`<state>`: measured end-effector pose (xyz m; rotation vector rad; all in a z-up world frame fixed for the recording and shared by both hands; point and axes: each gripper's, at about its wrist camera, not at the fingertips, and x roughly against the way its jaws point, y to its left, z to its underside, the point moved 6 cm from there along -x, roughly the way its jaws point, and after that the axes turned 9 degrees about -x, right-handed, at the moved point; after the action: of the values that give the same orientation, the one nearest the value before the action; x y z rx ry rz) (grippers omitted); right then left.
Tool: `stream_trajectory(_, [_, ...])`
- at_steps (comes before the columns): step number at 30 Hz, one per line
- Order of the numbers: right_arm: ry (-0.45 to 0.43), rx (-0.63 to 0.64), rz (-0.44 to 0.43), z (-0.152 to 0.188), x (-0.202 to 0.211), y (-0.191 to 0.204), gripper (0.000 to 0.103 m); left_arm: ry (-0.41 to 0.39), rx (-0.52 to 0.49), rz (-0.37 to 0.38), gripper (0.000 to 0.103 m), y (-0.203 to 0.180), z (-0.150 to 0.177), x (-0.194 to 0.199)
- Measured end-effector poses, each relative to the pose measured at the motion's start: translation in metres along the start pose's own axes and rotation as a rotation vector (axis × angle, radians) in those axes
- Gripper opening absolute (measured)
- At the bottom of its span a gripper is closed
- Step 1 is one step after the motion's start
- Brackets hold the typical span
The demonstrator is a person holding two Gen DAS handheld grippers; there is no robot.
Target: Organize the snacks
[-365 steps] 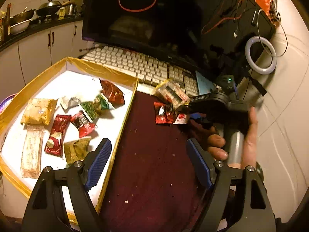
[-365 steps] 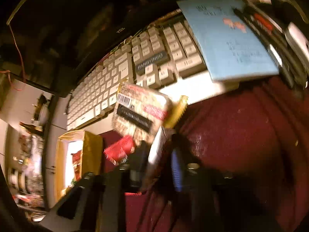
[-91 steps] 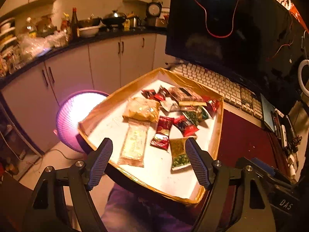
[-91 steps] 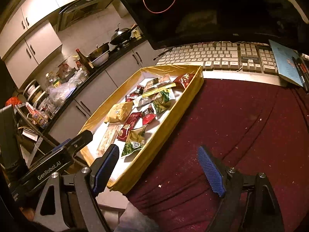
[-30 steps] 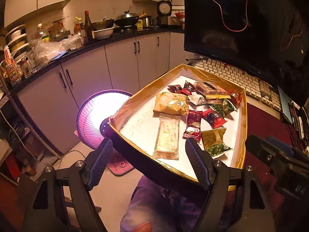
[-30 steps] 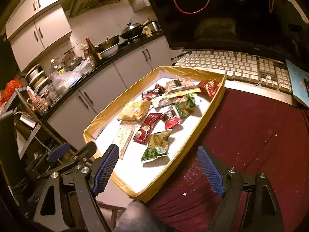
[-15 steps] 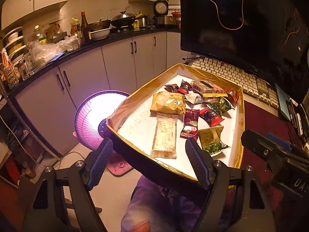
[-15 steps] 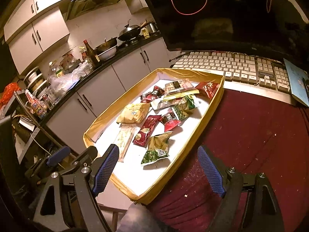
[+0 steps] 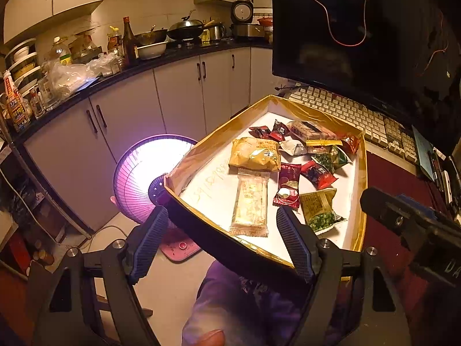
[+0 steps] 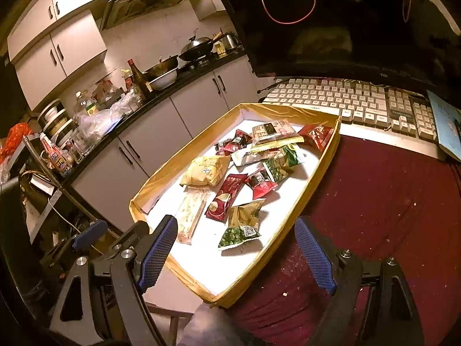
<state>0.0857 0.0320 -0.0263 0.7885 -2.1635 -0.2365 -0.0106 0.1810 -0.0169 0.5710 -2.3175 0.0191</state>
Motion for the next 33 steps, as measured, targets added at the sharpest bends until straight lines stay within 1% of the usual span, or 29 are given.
stream_trajectory(4, [0.005, 0.001, -0.006, -0.001, -0.001, 0.004, 0.085, -0.003, 0.01, 0.002, 0.078, 0.003, -0.001, 0.002])
stream_trajectory(7, [-0.005, 0.007, -0.01, -0.003, 0.001, 0.008, 0.085, 0.001, -0.001, -0.002, 0.078, 0.002, -0.001, 0.001])
stream_trajectory(13, [-0.004, 0.005, -0.01, -0.005, 0.001, 0.007, 0.085, 0.006, 0.005, 0.013, 0.078, 0.0, -0.002, -0.002])
stream_trajectory(15, [-0.016, -0.006, -0.001, -0.006, 0.003, 0.004, 0.085, 0.014, -0.003, 0.014, 0.078, -0.002, -0.001, -0.004])
stream_trajectory(18, [-0.012, -0.029, -0.005, -0.007, 0.002, -0.001, 0.085, 0.017, -0.013, 0.018, 0.078, -0.005, -0.003, -0.005])
stream_trajectory(20, [-0.018, -0.027, -0.004, -0.008, 0.003, -0.002, 0.085, 0.006, -0.025, 0.029, 0.078, -0.008, -0.008, -0.002])
stream_trajectory(23, [-0.032, -0.044, -0.002, -0.012, 0.003, -0.007, 0.085, -0.002, -0.034, 0.014, 0.078, -0.008, -0.011, -0.001])
stream_trajectory(25, [-0.033, -0.056, -0.01, -0.015, 0.003, -0.009, 0.085, -0.013, -0.045, 0.021, 0.078, -0.01, -0.012, -0.001])
stream_trajectory(28, [-0.033, -0.07, 0.002, -0.02, -0.001, -0.015, 0.085, -0.016, -0.033, 0.01, 0.078, -0.008, -0.012, -0.005])
stream_trajectory(30, [-0.027, -0.085, 0.007, -0.023, -0.004, -0.018, 0.085, 0.001, -0.027, 0.011, 0.078, -0.007, -0.011, -0.009])
stream_trajectory(33, [-0.025, -0.097, 0.014, -0.025, -0.006, -0.021, 0.085, -0.013, -0.035, 0.015, 0.078, -0.008, -0.013, -0.007])
